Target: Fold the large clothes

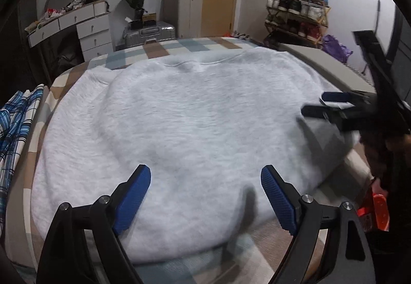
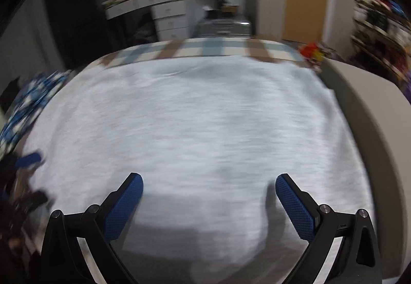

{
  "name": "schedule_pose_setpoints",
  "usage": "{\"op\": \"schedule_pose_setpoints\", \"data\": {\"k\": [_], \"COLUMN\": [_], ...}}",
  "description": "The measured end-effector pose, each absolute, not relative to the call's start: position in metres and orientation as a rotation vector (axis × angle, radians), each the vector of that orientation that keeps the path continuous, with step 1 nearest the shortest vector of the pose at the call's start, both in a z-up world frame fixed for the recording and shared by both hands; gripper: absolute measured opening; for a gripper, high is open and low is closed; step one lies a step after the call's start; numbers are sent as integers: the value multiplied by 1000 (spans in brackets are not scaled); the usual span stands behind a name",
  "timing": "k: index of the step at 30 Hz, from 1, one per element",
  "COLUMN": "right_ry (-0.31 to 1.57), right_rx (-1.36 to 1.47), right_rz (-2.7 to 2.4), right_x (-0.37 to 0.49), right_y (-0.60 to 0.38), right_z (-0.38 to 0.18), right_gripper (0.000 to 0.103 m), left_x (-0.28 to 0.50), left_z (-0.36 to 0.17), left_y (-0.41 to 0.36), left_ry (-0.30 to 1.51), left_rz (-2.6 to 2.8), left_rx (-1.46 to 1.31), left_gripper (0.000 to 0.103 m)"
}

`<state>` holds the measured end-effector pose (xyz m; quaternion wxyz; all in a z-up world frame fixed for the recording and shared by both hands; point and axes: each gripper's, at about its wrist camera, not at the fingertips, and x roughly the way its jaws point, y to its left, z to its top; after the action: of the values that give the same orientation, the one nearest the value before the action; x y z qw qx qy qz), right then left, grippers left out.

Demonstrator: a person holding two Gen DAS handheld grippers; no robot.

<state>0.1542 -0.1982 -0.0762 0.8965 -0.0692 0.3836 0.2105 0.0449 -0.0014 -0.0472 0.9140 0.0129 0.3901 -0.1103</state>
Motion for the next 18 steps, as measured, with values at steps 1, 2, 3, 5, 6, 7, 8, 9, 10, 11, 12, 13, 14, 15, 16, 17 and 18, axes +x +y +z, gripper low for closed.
{"op": "schedule_pose_setpoints", "data": {"k": [1,2,3,5,6,7,8,9,10,11,12,13,14,15,16,17,18], "right_ry": [799,781,749,740,753,772,781,790,818,829,836,844,840,848,853,855,852], "right_rx": [-181,-218,-268,-272,-242,-233,-229,-231,-237,-219,-172,-119,-124,-156,-183,-187,-176], "right_rz": [470,475,459,474,472,446,425,394,321,274,247,231,194,143,103,83,96], "right_x": [148,143,136,130,129,128,128,125,125,125,125,124,122,123,124,127,129], "right_y": [-182,-172,-166,-173,-186,-201,-213,-228,-249,-269,-288,-307,-315,-315,-313,-309,-302], "right_z": [-82,-86,-89,-94,-96,-98,-97,-97,-101,-103,-104,-103,-99,-96,-94,-91,-87], "right_gripper": [103,103,103,103,103,103,103,103,103,103,103,103,103,103,103,103,103], "left_x": [52,58,58,54,53,52,51,52,51,51,52,52,51,51,51,51,51], "left_z": [-54,-61,-65,-63,-63,-63,-62,-62,-62,-62,-62,-61,-61,-61,-61,-61,-61], "left_y": [1,4,6,8,8,8,8,9,11,12,12,12,13,14,15,15,15], "left_ry": [829,846,833,825,828,828,828,827,826,825,823,820,818,816,814,813,813], "left_rz": [-205,-193,-195,-203,-203,-205,-206,-213,-217,-222,-224,-229,-231,-234,-237,-236,-235], "left_rx": [20,7,-5,-12,-11,-12,-15,-20,-25,-32,-36,-45,-51,-58,-63,-64,-64], "left_gripper": [85,85,85,85,85,85,85,85,85,85,85,85,85,85,85,85,85]}}
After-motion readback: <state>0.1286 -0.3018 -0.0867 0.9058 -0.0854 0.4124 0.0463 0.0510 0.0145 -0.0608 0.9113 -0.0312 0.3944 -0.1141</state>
